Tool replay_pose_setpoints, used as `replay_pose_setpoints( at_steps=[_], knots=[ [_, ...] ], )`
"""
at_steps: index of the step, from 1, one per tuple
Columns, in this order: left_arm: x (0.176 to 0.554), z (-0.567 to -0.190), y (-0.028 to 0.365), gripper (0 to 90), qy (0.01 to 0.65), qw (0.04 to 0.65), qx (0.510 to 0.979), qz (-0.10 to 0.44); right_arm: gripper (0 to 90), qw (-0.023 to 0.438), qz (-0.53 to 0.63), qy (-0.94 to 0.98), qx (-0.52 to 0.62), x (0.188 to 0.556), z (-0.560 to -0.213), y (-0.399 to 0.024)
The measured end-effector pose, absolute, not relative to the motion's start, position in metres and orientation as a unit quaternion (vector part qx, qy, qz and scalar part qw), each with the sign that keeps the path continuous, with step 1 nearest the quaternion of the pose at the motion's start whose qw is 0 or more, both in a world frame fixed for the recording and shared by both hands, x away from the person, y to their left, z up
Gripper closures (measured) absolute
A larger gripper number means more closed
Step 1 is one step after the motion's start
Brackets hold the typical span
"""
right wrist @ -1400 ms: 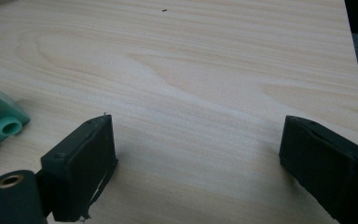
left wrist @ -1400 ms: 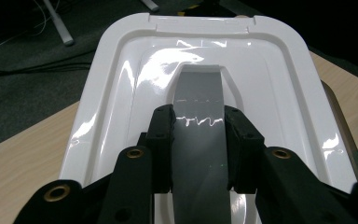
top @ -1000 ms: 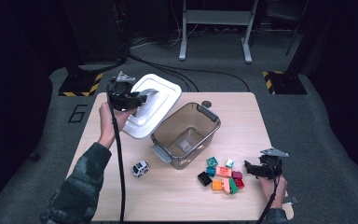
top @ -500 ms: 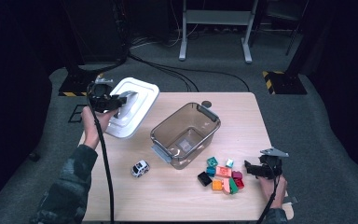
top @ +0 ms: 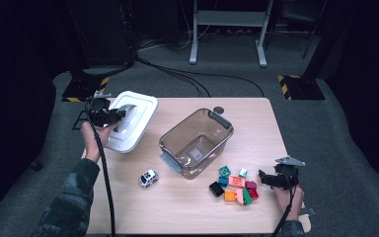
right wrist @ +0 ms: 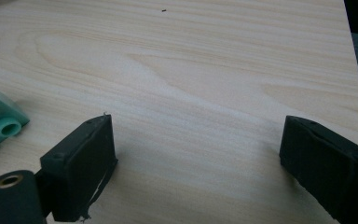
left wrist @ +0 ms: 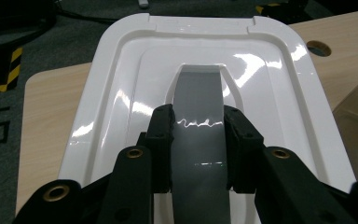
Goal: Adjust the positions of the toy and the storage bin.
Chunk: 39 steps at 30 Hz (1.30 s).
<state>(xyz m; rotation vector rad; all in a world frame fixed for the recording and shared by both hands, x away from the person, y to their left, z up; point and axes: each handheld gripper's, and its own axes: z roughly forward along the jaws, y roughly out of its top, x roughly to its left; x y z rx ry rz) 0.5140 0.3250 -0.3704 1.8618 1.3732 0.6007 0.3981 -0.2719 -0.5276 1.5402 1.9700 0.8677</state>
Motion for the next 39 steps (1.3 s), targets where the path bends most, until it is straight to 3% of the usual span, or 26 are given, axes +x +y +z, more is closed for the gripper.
replay_pose_setpoints(
  at_steps=[26,39],
  knots=[
    [0.522,-0.462,0.347,67.1,0.611,0.306,0.699,0.212,9.1,0.245,0.316,0.722,0.565,0.398,-0.528,-0.271],
    [0.527,-0.485,0.34,63.1,0.606,0.294,0.709,0.21,9.1,0.246,0.316,0.722,0.565,0.398,-0.528,-0.271]
  ],
)
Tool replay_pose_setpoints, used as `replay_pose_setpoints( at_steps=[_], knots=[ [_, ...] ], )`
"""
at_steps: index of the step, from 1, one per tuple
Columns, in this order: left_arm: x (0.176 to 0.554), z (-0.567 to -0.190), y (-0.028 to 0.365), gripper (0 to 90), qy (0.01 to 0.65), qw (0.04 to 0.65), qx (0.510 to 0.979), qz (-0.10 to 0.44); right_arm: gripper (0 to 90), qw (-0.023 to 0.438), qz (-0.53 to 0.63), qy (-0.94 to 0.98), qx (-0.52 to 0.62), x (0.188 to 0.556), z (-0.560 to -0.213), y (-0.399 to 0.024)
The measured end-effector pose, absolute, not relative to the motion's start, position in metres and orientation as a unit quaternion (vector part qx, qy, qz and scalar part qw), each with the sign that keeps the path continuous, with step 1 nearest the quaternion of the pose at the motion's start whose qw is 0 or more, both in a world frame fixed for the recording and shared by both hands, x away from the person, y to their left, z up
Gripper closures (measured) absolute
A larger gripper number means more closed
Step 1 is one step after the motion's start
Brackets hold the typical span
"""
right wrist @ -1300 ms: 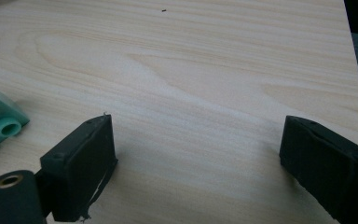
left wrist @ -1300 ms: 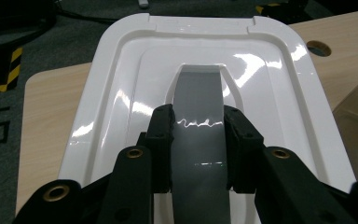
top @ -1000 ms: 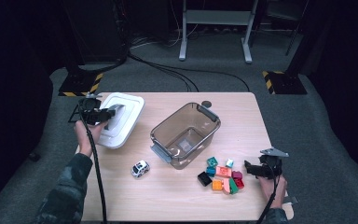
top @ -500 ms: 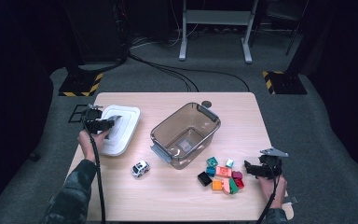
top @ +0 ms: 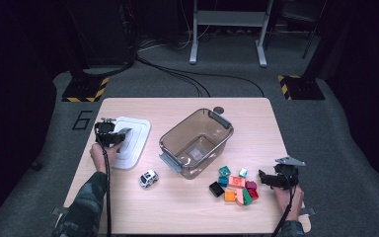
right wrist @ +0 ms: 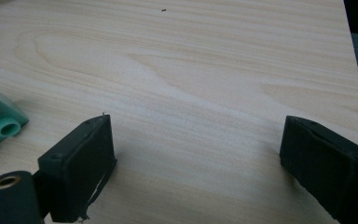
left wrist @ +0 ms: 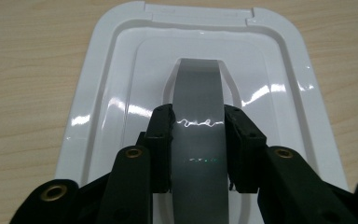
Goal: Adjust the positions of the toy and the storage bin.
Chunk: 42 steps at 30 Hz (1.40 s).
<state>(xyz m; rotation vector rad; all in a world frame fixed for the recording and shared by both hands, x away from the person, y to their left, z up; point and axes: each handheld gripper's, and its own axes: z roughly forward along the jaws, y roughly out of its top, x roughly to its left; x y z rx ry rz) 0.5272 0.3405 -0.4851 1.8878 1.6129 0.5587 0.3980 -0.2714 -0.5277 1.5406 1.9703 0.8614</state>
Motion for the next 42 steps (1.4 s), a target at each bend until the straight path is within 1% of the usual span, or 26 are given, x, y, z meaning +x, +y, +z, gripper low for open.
replay_pose_setpoints(
  at_steps=[3,5,12,15,20,24,30,42],
  knots=[
    [0.523,-0.48,0.34,47.7,0.599,0.293,0.715,0.211,9.1,0.245,0.316,0.722,0.565,0.398,-0.528,-0.271],
    [0.518,-0.475,0.341,37.8,0.589,0.3,0.717,0.221,9.1,0.245,0.316,0.722,0.565,0.398,-0.528,-0.271],
    [0.488,-0.461,0.34,19.1,0.552,0.332,0.732,0.223,9.0,0.245,0.316,0.722,0.564,0.398,-0.528,-0.271],
    [0.474,-0.457,0.338,15.8,0.535,0.351,0.735,0.226,8.9,0.245,0.316,0.722,0.564,0.398,-0.528,-0.271],
    [0.453,-0.455,0.335,14.0,0.509,0.363,0.747,0.225,8.9,0.245,0.316,0.722,0.565,0.398,-0.528,-0.271],
    [0.441,-0.457,0.331,8.3,0.495,0.365,0.759,0.214,8.9,0.244,0.316,0.722,0.564,0.398,-0.528,-0.271],
    [0.428,-0.459,0.321,3.1,0.47,0.366,0.776,0.208,8.8,0.244,0.316,0.722,0.565,0.398,-0.528,-0.271],
    [0.403,-0.462,0.294,2.4,0.422,0.376,0.8,0.199,8.7,0.244,0.317,0.722,0.564,0.398,-0.528,-0.271]
  ],
)
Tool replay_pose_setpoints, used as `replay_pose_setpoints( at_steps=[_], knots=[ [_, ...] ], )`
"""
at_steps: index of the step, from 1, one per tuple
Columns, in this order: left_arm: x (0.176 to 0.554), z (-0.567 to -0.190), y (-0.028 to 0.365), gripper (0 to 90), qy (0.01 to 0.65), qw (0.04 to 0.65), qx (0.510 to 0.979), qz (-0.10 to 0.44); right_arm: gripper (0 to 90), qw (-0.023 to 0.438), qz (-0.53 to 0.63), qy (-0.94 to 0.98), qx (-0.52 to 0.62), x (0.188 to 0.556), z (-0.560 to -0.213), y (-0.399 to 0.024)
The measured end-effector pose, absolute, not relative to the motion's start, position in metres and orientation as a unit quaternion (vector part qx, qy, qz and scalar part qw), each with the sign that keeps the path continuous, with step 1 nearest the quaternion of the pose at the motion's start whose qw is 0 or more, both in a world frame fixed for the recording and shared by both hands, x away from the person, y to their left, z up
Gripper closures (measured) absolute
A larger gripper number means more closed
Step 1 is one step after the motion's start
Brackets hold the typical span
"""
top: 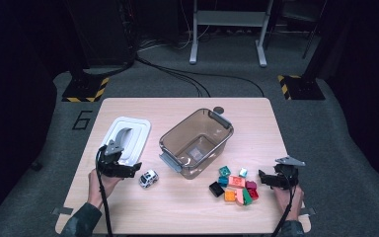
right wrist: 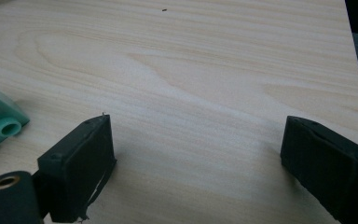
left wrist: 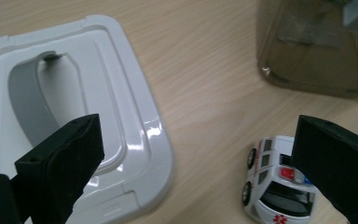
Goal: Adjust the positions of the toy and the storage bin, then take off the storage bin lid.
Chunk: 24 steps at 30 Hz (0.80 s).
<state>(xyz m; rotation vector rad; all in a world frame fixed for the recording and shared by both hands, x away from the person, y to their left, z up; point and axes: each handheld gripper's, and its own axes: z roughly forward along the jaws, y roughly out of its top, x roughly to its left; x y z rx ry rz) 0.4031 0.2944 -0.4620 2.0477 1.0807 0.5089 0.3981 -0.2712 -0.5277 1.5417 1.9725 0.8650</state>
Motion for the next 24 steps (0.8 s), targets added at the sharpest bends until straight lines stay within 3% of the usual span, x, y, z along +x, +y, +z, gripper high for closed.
replay_pose_setpoints(
  at_steps=[13,24],
  knots=[
    [0.382,-0.488,0.271,2.5,0.383,0.366,0.832,0.168,8.6,0.244,0.317,0.723,0.564,0.398,-0.528,-0.271],
    [0.37,-0.519,0.267,20.2,0.377,0.359,0.837,0.167,8.7,0.245,0.316,0.723,0.564,0.398,-0.528,-0.271]
  ],
)
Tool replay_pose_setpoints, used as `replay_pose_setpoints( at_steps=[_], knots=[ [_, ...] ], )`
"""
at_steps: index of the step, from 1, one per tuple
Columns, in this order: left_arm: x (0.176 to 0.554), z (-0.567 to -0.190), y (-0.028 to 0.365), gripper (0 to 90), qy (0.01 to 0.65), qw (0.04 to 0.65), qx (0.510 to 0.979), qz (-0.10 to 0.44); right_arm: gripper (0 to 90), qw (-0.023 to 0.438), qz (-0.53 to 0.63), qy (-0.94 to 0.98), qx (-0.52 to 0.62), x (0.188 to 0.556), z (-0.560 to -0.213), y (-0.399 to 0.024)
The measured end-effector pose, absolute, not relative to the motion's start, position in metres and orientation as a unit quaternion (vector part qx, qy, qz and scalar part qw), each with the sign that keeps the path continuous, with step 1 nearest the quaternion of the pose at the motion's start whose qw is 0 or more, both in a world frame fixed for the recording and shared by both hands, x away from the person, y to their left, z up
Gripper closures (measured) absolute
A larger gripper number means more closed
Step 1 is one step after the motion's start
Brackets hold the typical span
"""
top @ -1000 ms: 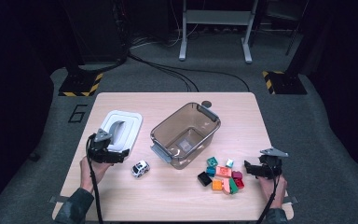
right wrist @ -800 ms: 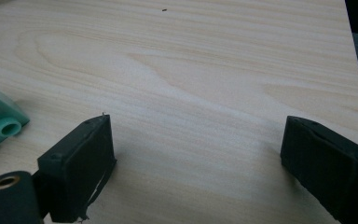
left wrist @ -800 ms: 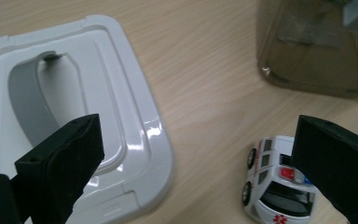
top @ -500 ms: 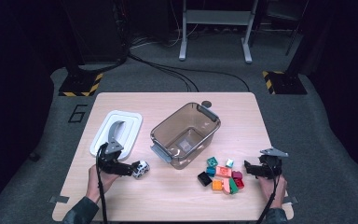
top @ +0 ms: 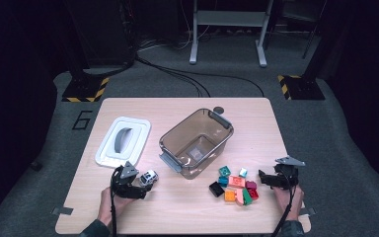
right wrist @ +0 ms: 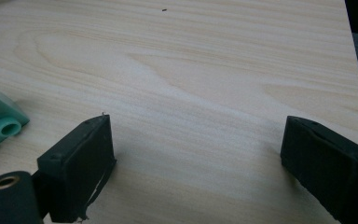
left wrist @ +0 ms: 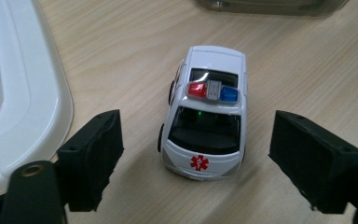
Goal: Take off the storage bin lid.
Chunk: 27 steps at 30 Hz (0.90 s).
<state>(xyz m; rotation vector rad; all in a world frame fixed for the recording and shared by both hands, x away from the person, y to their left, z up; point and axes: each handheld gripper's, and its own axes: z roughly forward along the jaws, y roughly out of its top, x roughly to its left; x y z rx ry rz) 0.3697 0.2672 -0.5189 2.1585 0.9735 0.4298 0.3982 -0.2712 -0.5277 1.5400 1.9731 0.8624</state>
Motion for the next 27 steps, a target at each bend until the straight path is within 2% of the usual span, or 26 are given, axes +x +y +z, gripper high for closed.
replay_pose_setpoints(
  at_steps=[6,9,18,27],
  knots=[
    [0.371,-0.524,0.265,31.8,0.386,0.362,0.832,0.171,8.7,0.245,0.316,0.722,0.564,0.398,-0.528,-0.271],
    [0.37,-0.524,0.264,45.7,0.385,0.367,0.829,0.173,8.9,0.246,0.316,0.722,0.564,0.398,-0.528,-0.271],
    [0.371,-0.521,0.266,48.1,0.387,0.366,0.83,0.166,8.9,0.246,0.316,0.722,0.565,0.398,-0.528,-0.271],
    [0.375,-0.499,0.274,48.3,0.388,0.388,0.821,0.16,8.9,0.246,0.316,0.722,0.565,0.398,-0.528,-0.271]
  ],
)
